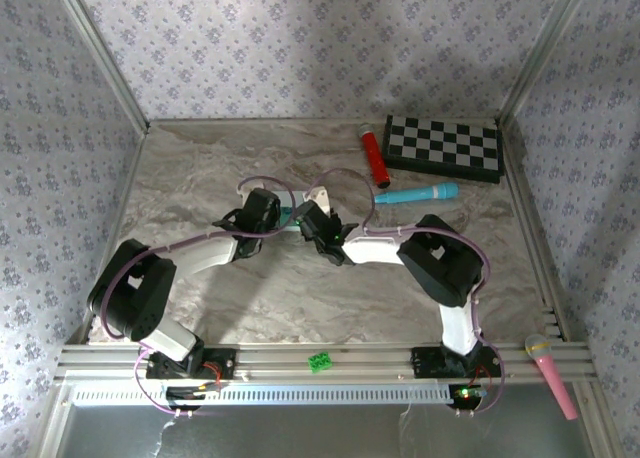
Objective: Fold the paper box
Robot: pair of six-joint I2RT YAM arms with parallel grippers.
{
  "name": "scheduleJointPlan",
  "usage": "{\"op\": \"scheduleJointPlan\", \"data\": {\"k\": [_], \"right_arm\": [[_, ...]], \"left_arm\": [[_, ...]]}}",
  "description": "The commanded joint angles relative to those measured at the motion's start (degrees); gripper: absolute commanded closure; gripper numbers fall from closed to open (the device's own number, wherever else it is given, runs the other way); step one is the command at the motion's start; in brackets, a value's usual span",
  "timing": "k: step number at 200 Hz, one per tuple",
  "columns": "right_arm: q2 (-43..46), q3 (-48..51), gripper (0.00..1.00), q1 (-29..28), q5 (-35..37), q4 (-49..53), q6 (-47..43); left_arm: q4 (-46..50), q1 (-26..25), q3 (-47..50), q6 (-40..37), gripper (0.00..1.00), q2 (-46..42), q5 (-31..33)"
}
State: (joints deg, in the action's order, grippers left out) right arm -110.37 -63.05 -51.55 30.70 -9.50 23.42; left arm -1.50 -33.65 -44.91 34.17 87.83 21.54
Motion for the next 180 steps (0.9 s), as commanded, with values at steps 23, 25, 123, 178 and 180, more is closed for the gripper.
{"op": "scheduleJointPlan", "data": {"k": [23, 25, 123, 178, 180], "right_arm": [[3.55, 3.06, 0.44, -0.57, 0.90, 0.80, -1.04], [3.68, 3.16, 0.43, -0.57, 0.89, 0.73, -1.12], [13.99, 11.79, 0.30, -1.10, -2.19, 1.20, -3.55], [22.68, 16.02, 0.30, 0.86, -1.98, 10.43, -3.30], [22.95, 15.96, 0.30, 1.04, -1.85, 10.98, -3.14]], "left_arm": [[2.44, -0.71, 0.43, 1.20, 1.00, -0.53, 1.74], [2.46, -0.72, 0.43, 1.17, 1.00, -0.51, 1.79], [3.17, -1.44, 0.27, 0.10, 1.00, 0.06, 2.33], [3.17, -1.87, 0.36, -0.06, 1.00, 0.16, 2.67], [3.17, -1.86, 0.35, -0.07, 1.00, 0.19, 2.64]]}}
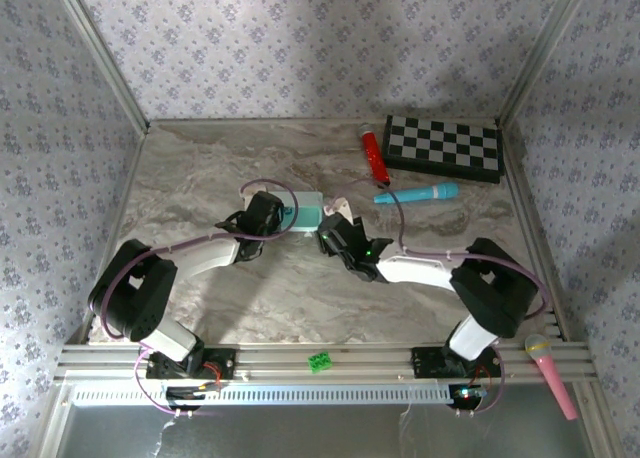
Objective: Fold the paper box
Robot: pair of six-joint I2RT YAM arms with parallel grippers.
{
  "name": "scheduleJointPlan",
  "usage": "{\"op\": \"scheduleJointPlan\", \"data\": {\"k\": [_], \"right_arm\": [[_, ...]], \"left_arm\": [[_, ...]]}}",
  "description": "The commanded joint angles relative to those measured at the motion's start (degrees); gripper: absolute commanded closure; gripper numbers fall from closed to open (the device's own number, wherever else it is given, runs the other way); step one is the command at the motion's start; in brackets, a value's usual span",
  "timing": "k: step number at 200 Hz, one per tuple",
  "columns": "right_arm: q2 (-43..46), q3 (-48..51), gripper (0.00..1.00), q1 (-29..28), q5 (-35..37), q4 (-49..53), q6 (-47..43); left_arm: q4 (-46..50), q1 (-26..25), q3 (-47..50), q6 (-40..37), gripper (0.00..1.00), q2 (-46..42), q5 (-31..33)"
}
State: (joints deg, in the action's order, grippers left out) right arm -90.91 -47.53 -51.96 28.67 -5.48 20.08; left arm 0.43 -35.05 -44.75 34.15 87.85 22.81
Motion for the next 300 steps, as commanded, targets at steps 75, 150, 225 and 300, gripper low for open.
{"op": "scheduleJointPlan", "data": {"k": [75, 150, 225, 300], "right_arm": [[8.35, -5.40, 0.32, 13.96, -11.94, 14.83, -0.30], [-8.69, -34.08, 0.35, 20.16, -31.65, 24.44, -6.11], [-23.15, -48.69, 0.36, 16.66, -35.03, 34.98, -8.73], [-25.89, -48.71, 0.36, 15.67, -33.79, 37.15, -9.24]], "left_arm": [[1.44, -0.68, 0.19, -0.22, 1.00, -0.22, 1.56], [1.64, -0.78, 0.13, -0.66, 1.00, -0.63, 1.23], [1.92, -1.14, 2.87, -1.94, 0.96, -4.86, 0.97], [5.31, -1.57, 9.61, -3.41, 0.61, -20.70, -3.31]]}}
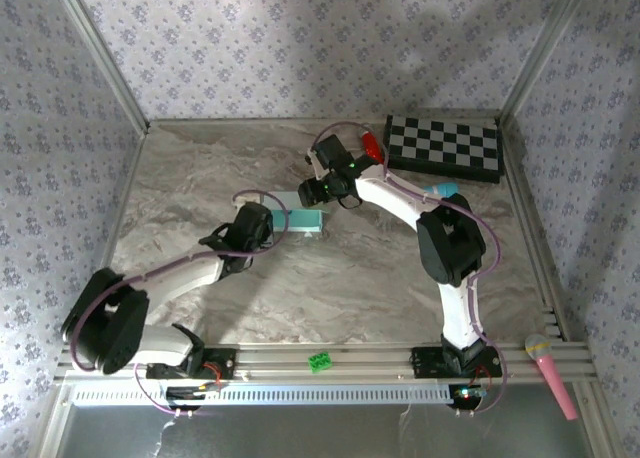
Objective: Fold the paper box
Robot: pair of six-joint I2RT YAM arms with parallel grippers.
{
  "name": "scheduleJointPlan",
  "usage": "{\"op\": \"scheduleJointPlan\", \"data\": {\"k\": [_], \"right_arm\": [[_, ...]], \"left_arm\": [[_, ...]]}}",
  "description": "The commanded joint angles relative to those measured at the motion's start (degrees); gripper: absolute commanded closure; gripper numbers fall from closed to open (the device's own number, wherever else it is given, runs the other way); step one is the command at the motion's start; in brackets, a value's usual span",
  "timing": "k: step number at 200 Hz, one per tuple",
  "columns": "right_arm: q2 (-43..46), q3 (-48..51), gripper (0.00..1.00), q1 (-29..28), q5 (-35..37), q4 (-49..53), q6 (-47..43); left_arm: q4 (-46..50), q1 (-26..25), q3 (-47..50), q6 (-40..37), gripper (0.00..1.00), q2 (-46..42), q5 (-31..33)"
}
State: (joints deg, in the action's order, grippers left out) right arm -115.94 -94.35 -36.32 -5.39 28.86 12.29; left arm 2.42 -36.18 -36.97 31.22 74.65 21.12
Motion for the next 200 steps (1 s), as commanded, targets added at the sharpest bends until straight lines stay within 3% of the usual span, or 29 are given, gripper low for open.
{"op": "scheduleJointPlan", "data": {"k": [1, 41, 64, 83, 136, 200], "right_arm": [[-0.86, -1.89, 0.36, 0.02, 0.26, 2.82, -1.46], [-1.22, -1.90, 0.36, 0.10, 0.14, 2.86, -1.50], [-1.39, -1.98, 0.36, 0.21, 0.25, 2.78, -1.42], [-1.66, -2.07, 0.36, 0.21, 0.50, 2.65, -1.40], [-2.09, -1.71, 0.36, 0.16, 1.16, 2.66, -1.40], [-2.45, -0.03, 0.35, 0.22, 0.90, 2.07, -0.67]], "left_arm": [[3.53, -0.40, 1.87, -0.43, 0.61, -7.99, -1.58], [6.16, -0.41, 4.19, -2.86, 0.46, -22.54, -2.14], [7.61, 0.23, 2.60, -3.62, 0.42, -23.90, -1.51], [9.66, 3.38, -1.03, -3.02, 0.41, -20.04, -3.13], [12.82, 15.64, -16.21, -4.48, 0.36, -3.51, -20.00], [18.82, 19.13, -28.52, -5.71, 0.33, 17.65, -28.14]]}}
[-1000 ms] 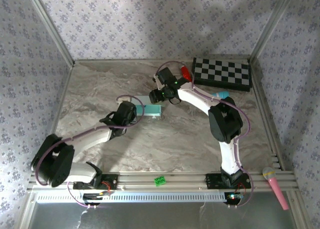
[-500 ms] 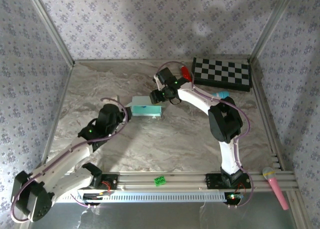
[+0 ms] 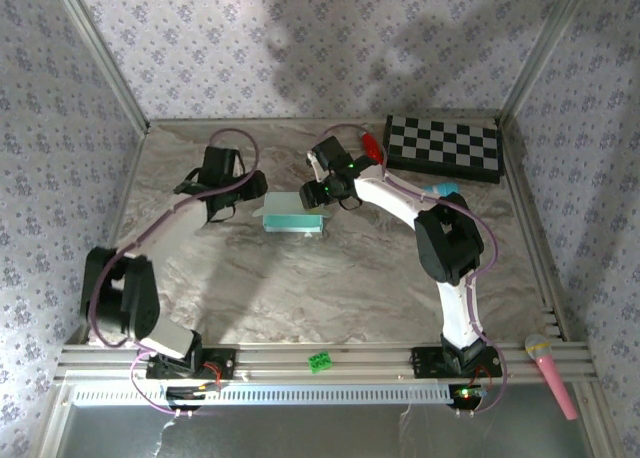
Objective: Fold the paper box
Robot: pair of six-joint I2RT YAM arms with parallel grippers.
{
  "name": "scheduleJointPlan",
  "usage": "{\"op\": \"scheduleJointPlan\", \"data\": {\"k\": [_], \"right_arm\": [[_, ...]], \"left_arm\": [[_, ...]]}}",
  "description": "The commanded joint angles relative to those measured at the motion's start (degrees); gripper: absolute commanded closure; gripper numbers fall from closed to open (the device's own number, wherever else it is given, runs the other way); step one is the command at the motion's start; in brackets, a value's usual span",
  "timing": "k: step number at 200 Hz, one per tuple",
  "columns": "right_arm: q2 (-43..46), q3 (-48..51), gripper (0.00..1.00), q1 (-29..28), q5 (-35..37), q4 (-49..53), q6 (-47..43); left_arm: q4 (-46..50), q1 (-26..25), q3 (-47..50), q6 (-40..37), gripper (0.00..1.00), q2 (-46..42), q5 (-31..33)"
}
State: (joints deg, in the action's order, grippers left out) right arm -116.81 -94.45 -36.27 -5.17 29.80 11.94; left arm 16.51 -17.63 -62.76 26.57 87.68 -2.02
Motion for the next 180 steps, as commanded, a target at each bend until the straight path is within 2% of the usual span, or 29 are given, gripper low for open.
{"op": "scheduleJointPlan", "data": {"k": [1, 37, 75, 136, 180], "right_arm": [[-1.62, 0.11, 0.35, 0.16, 0.69, 1.13, -0.33], [-2.18, 1.61, 0.35, 0.24, 0.52, 0.05, 0.73], [-2.54, 4.46, 0.38, 0.33, -0.34, -2.11, 2.17], [-3.77, 7.43, 0.49, 0.70, -1.28, -4.25, 4.66], [-5.57, 5.86, 0.53, 0.92, -4.53, -4.07, 2.43]], "left_arm": [[4.74, 0.58, -2.81, -1.02, 0.33, 4.75, -5.00], [3.19, 0.60, -2.21, -0.49, 0.35, 9.18, -8.12], [1.53, 0.31, 0.77, 0.45, 0.37, 10.14, -10.05], [-0.76, -0.55, 4.44, 1.99, 0.50, 11.11, -12.24], [-0.17, -2.07, 5.22, 4.30, 0.59, 9.96, -12.19]]}}
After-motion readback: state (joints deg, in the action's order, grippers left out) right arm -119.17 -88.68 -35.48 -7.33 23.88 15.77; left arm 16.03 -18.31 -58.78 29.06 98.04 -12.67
